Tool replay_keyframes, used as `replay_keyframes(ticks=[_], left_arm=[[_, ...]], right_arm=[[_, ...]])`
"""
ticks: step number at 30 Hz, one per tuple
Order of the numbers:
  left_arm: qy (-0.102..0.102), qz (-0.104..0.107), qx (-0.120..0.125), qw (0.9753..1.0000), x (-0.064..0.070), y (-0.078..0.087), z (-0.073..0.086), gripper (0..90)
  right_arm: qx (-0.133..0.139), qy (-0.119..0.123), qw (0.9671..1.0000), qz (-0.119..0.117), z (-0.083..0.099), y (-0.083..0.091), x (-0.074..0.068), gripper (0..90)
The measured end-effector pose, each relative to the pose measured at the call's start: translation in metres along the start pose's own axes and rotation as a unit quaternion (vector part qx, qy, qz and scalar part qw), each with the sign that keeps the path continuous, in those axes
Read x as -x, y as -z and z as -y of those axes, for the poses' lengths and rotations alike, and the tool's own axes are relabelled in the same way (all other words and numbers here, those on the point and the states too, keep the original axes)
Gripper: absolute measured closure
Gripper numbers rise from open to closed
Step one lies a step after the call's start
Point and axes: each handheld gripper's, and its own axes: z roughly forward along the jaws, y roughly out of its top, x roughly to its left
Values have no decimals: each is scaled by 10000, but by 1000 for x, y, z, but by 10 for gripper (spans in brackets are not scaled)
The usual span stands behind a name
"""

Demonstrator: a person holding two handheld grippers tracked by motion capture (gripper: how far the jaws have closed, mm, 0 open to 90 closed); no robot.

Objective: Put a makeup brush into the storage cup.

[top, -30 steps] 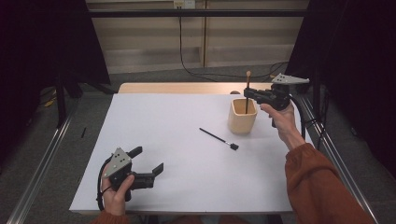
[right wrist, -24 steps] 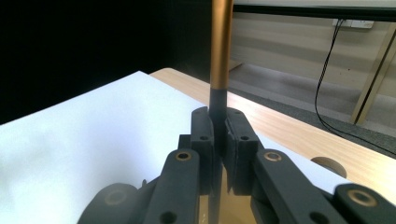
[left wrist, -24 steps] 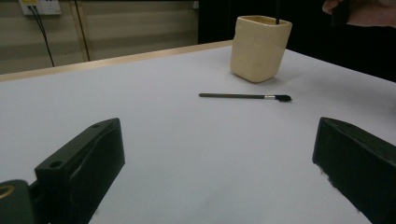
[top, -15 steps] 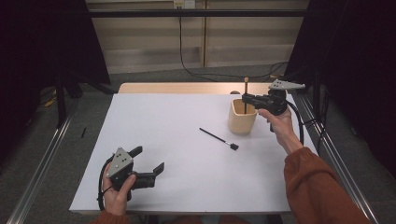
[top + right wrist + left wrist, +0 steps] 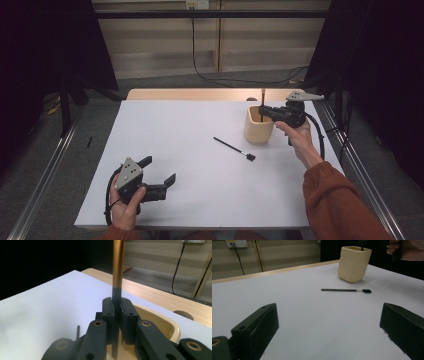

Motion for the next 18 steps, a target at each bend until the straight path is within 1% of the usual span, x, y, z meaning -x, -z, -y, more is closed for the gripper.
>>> replay_keyframes(ticks=[5, 11, 15, 16, 18], left_arm=[[47, 0, 6, 10000, -1, 0, 0, 22], [31, 0, 11, 10000, -1, 0, 0, 21], [36, -6, 18, 10000, -1, 1, 0, 21], [35, 2, 13, 10000, -1, 1, 0, 21], [56, 20, 17, 10000, -1, 0, 0, 21]], right_arm=[[-45, 6, 10000, 0, 2, -2, 0, 831], [-65, -11, 10000, 33, 5, -1, 1, 825], [-75, -31, 9999, 62, 5, 0, 3, 756], [-77, -41, 10000, 28, 5, 0, 3, 741], [-78, -104, 9999, 63, 5, 1, 3, 664]])
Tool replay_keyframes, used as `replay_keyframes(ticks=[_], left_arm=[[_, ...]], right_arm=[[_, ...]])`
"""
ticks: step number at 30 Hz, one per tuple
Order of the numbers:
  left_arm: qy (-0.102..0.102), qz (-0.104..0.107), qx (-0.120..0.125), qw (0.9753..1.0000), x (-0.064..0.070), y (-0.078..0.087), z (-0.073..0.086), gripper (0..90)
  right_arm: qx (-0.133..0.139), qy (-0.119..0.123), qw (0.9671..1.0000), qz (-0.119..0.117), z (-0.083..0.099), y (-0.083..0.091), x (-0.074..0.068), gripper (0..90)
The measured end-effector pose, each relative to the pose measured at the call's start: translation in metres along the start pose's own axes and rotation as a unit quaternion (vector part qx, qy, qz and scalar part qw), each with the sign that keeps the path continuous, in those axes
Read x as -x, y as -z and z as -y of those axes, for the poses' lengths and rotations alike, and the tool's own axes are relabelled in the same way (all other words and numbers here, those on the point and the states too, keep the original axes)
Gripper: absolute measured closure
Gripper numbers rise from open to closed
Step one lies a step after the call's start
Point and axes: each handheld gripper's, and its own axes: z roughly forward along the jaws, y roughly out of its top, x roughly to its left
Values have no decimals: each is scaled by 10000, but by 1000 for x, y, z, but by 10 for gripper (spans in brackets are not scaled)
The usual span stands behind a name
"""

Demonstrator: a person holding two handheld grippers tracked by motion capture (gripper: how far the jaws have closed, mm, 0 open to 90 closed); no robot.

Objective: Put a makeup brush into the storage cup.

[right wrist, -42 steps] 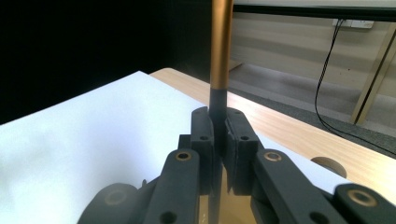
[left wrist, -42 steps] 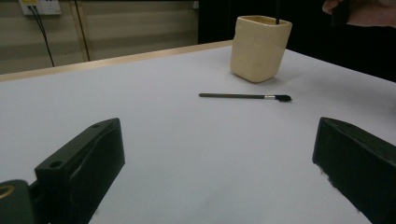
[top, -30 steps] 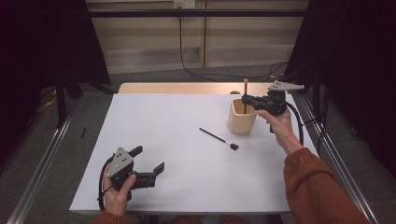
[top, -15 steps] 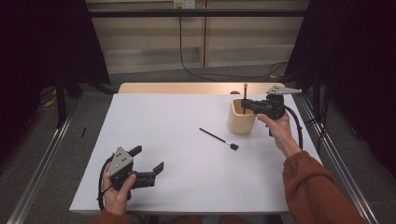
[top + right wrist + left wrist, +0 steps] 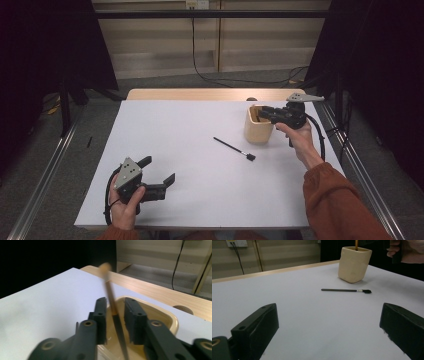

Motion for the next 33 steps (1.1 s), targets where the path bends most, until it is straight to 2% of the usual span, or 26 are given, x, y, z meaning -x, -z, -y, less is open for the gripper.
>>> replay_keyframes(ticks=[1, 4, 7, 12, 14, 20, 24, 33], left_arm=[[4, 2, -13, 10000, 0, 0, 0, 21], [-12, -2, -15, 10000, 0, 0, 0, 21], [-2, -2, -18, 10000, 0, 0, 0, 21], [-49, 44, -20, 10000, 0, -1, 0, 20], [36, 28, -9, 10000, 0, -1, 0, 20], [21, 58, 4, 10000, -1, 0, -1, 20], [67, 22, 65, 10000, -3, 4, -2, 22], [49, -31, 98, 9999, -5, 6, -2, 22]], right_arm=[[0, 0, 10000, 0, 0, 0, 0, 664], [19, -32, 10000, 31, 0, 1, 1, 564], [86, -29, 10000, -24, -1, 3, -1, 409], [193, 91, 9997, -92, -4, 7, -6, 285], [207, 82, 9997, -94, -4, 9, -7, 228], [237, 15, 9997, -23, 1, 12, -7, 92], [275, 82, 9996, -40, 1, 16, -11, 30], [393, 146, 9991, -6, 6, 36, -21, 19]])
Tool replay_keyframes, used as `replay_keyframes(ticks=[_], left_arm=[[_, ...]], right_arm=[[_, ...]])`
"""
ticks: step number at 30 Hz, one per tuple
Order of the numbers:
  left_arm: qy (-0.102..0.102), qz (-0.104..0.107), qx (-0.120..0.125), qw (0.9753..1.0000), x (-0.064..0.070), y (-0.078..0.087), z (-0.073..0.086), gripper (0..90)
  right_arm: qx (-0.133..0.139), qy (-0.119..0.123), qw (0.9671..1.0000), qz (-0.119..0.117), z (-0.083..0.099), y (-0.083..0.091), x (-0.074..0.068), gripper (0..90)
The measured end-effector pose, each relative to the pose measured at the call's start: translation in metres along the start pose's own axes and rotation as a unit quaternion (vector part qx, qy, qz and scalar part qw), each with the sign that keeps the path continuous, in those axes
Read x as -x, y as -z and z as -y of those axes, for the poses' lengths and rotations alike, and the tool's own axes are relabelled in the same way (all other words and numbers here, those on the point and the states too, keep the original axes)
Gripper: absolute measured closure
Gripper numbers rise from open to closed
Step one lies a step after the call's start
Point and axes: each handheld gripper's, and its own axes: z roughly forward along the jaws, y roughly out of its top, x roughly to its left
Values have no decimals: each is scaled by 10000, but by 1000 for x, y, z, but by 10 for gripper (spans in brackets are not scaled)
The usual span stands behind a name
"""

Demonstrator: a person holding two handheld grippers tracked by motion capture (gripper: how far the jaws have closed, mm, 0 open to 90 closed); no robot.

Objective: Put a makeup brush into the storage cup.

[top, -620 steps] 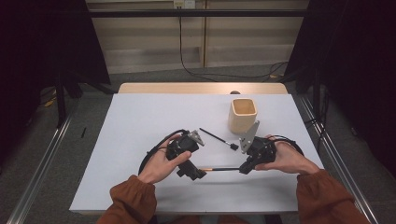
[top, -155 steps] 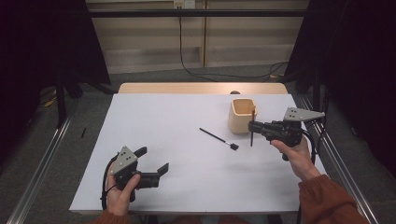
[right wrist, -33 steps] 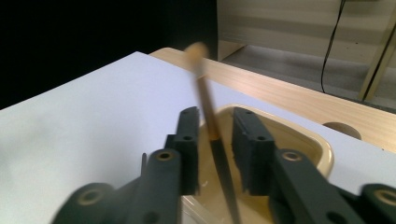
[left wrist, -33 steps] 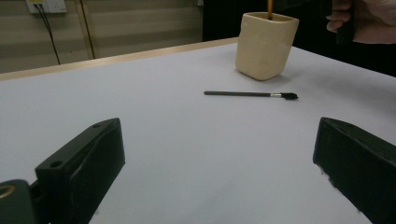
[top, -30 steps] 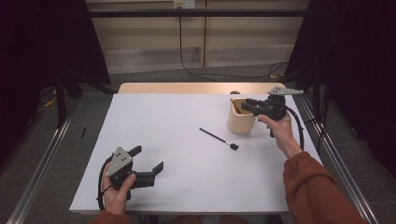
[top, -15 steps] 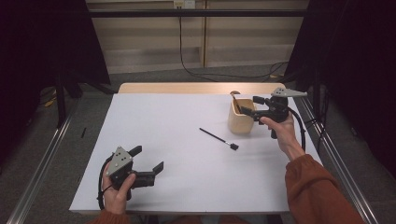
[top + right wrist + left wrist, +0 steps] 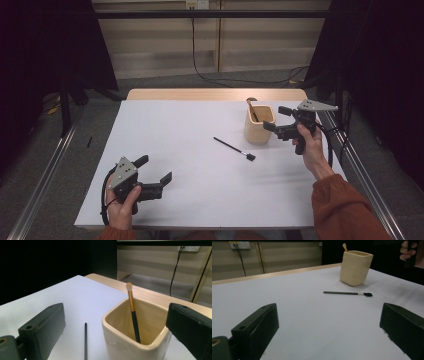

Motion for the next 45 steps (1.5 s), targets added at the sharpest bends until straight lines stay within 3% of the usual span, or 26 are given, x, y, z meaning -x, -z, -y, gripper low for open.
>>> replay_keyframes(ticks=[7, 10, 16, 19, 20, 22, 29, 34, 38, 41, 45], left_arm=[[23, -22, -19, 10000, 1, 1, 1, 23], [-40, -15, -50, 10000, 2, 1, 1, 22], [26, 14, -64, 10000, 2, 3, 2, 21], [-144, -34, -96, 9998, 8, 3, 0, 21], [-142, 39, -70, 9999, 9, 2, 1, 23], [-188, -26, -75, 9998, 10, 2, 1, 21], [-58, -111, -5, 9999, 7, 5, 2, 21], [-48, -109, 13, 9999, 8, 8, 2, 18], [121, -173, 52, 9998, 5, 10, 2, 18], [111, -172, 50, 9998, 4, 10, 2, 18], [-59, -202, 20, 9998, 5, 11, 2, 18]], right_arm=[[84, -150, 9998, 118, 12, 21, -1, 17], [92, -148, 9996, 214, 16, 29, -3, 19], [115, -93, 9988, 476, 25, 47, -9, 31], [90, -125, 9986, 511, 32, 55, -12, 33], [53, -114, 9987, 496, 35, 57, -14, 32], [63, -175, 9986, 494, 41, 61, -17, 31], [-13, -34, 9985, 548, 54, 73, -35, 32], [-3, -118, 9980, 627, 63, 83, -42, 35], [9, -114, 9977, 676, 66, 90, -46, 35], [32, -169, 9973, 718, 69, 96, -48, 35], [-47, -207, 9967, 779, 75, 103, -53, 26]])
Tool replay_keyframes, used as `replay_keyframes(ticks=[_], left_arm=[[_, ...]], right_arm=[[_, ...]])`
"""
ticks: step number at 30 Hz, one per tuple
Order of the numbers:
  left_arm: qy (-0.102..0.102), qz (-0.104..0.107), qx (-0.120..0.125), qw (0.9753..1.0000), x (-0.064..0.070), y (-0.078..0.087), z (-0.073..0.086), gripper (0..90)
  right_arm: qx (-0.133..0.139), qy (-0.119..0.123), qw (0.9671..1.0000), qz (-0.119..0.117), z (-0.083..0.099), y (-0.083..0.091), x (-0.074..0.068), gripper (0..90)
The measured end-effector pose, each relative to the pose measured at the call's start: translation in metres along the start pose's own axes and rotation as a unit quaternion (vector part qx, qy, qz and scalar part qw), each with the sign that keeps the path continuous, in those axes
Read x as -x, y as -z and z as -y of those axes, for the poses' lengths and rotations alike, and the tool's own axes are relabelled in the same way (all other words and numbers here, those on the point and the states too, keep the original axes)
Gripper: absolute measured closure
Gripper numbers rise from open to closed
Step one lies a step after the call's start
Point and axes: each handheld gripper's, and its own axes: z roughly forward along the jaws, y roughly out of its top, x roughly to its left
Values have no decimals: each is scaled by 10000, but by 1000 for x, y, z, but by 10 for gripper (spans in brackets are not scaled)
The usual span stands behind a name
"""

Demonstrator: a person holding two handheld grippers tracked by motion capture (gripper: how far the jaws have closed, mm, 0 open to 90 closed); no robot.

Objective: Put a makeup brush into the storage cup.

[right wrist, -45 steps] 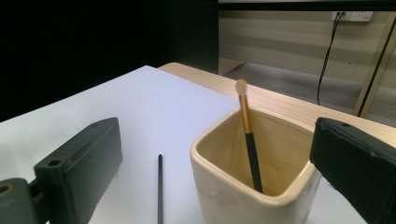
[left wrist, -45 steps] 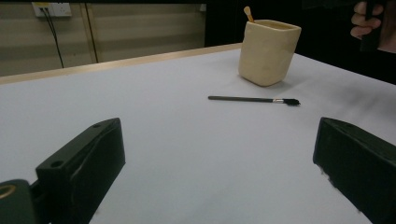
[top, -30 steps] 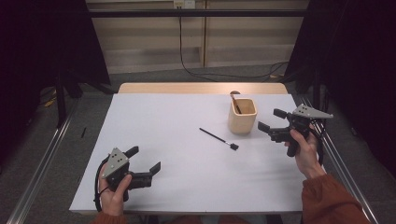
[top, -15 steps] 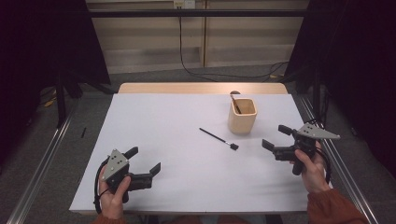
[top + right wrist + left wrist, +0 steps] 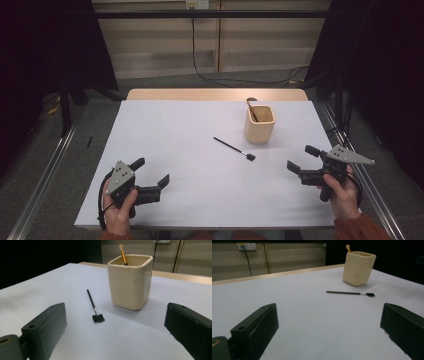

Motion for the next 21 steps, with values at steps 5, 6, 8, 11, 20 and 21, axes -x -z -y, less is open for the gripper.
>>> replay_keyframes(ticks=[5, 6, 8, 11, 20, 21], left_arm=[[163, -11, 55, 9999, -2, 1, 0, 16], [174, -8, 72, 9998, -2, 2, 0, 16], [100, -14, 48, 9999, -2, 2, 0, 15], [33, 2, 10, 10000, -1, 1, 0, 14], [65, 85, 0, 9999, -3, -3, 0, 14], [70, 87, 4, 9999, -3, -3, 0, 14]], right_arm=[[-28, 21, 10000, -12, 6, 7, -4, 10], [-37, 31, 10000, -4, 6, 7, -3, 10], [-76, 3, 10000, -6, 8, 7, -1, 12], [-79, 3, 10000, -22, 8, 6, 2, 12], [-59, -15, 10000, 38, 7, 7, 1, 11], [-52, -7, 10000, 45, 7, 8, 1, 11]])
